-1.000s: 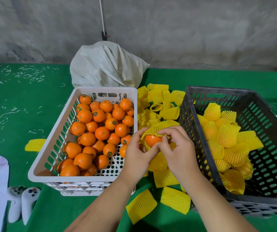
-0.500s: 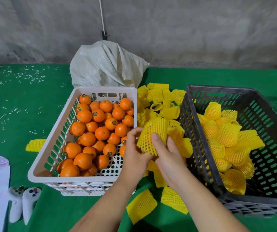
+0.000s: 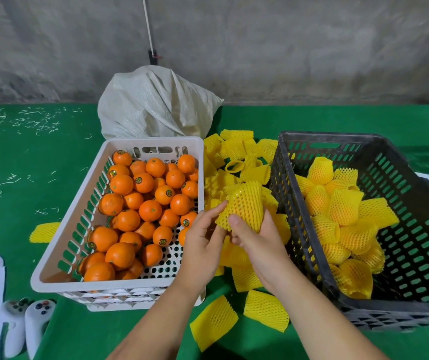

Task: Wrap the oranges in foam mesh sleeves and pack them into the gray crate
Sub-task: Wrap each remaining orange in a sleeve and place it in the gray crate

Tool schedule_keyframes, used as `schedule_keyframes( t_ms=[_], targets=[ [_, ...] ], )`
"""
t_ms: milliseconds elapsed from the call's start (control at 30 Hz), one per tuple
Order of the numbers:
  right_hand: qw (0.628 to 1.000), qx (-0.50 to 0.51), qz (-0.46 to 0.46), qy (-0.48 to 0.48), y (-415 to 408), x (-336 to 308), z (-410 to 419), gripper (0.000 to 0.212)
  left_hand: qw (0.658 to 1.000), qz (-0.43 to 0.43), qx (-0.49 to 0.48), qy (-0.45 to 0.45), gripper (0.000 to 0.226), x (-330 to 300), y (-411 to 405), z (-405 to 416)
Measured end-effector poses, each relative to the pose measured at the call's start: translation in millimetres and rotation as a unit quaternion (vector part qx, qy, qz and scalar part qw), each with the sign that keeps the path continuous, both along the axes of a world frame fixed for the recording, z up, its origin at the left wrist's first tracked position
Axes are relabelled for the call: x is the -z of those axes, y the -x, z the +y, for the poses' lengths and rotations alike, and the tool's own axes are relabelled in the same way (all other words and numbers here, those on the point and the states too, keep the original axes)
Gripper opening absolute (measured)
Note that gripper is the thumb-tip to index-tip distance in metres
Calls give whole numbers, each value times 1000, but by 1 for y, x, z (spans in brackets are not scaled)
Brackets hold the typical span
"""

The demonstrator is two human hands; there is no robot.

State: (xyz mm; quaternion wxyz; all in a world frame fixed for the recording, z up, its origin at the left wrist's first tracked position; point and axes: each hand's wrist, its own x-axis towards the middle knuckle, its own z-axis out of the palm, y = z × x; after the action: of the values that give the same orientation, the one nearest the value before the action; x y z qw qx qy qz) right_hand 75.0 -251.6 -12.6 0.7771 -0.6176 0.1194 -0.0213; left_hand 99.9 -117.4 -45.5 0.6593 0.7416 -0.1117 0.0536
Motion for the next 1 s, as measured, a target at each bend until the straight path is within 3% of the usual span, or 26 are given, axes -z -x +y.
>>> schedule_keyframes(
  t_ms=[67, 167, 333, 467, 567, 633, 700, 800, 867, 1000],
  targets=[
    [1000, 0, 4, 27, -2, 1, -8, 79, 1000, -7, 13, -18, 54, 0, 1, 0],
    [998, 64, 2, 19, -8, -2, -20, 78, 999, 2, 54, -4, 38, -2, 3, -2],
    [960, 221, -38, -170, -28, -13, -64, 64, 998, 48, 27, 31, 23, -5, -5, 1],
    [950, 253, -39, -177, -34, -19, -81, 96, 998, 55, 18, -8, 21, -7, -10, 0],
    [968, 234, -28, -87, -31, -11, -76, 101, 998, 65, 7, -1, 21, -5, -15, 1],
    [978, 208, 4, 28, -30, -6, -73, 87, 999, 45, -14, -21, 25, -2, -22, 6],
    [975, 155, 17, 156, -29, -3, -67, 62, 994, -7, -48, -95, 37, 5, -36, 18],
    [964, 77, -32, 253, -29, 3, -52, 47, 975, 33, -78, -203, 54, 19, -63, 40],
    [948, -3, -19, 318, -32, 10, -43, 45, 949, 67, -61, -301, 59, 30, -79, 49],
    [865, -133, 67, 478, -38, 22, -26, 34, 865, 91, 21, -493, 73, 45, -99, 54]
  ],
)
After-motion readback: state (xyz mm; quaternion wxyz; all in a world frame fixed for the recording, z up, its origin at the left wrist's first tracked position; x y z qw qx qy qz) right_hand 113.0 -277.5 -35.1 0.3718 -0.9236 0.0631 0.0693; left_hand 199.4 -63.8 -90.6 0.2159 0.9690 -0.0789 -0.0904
